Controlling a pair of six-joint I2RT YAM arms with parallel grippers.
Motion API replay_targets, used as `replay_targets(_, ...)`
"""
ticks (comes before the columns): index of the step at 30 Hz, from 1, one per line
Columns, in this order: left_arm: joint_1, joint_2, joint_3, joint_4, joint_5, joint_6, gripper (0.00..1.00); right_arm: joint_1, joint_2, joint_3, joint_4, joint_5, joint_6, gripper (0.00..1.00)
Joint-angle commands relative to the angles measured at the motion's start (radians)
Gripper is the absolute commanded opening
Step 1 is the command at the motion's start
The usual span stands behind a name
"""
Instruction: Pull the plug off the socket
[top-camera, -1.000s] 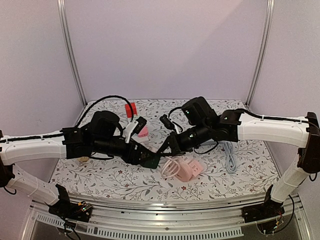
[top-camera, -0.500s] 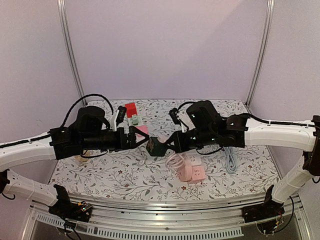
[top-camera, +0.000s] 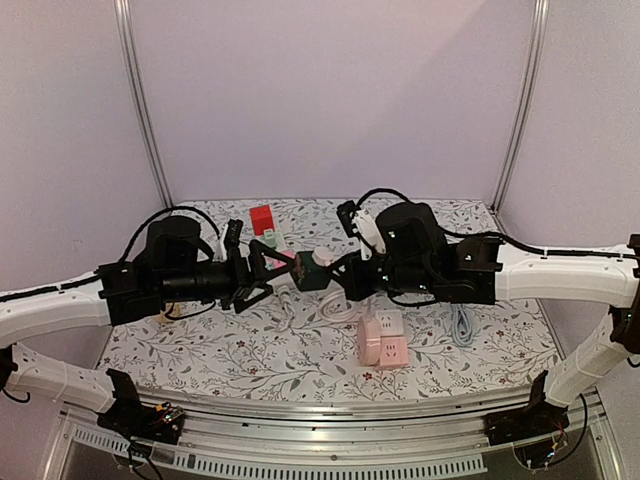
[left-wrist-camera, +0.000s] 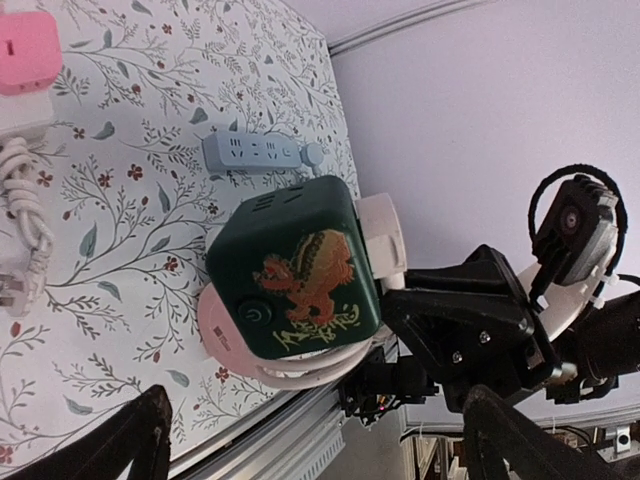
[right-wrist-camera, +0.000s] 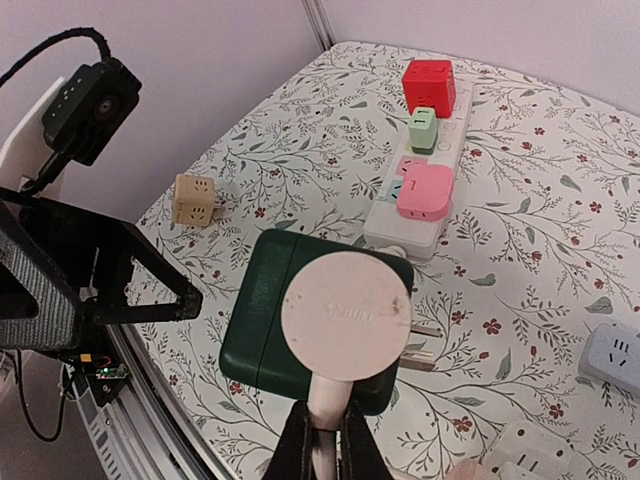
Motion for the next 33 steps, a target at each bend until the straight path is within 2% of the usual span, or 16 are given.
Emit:
replay_targets(1,0.012,0.025,0.003,0.035,0.062,-0.025,0.99,0.018,-0.068,-0.009,0.110,0.012,-0.041,0.00)
replay_targets(15,0.018,0.083,0.043,0.124,0.154,-0.005,1.00,0.030,-0.130,-0.037,0.152,-0.122,-0.066,0.00)
replay_targets(27,0.020,0.112,0.029,0.154,0.181,-0.031,0.99,0.038,-0.126,-0.030,0.185,-0.116,-0.085,0.00)
replay_targets(33,0.024,0.117,0.010,0.179,0.184,-0.047,0.90,0.039,-0.128,-0.032,0.188,-0.117,-0.084,0.00)
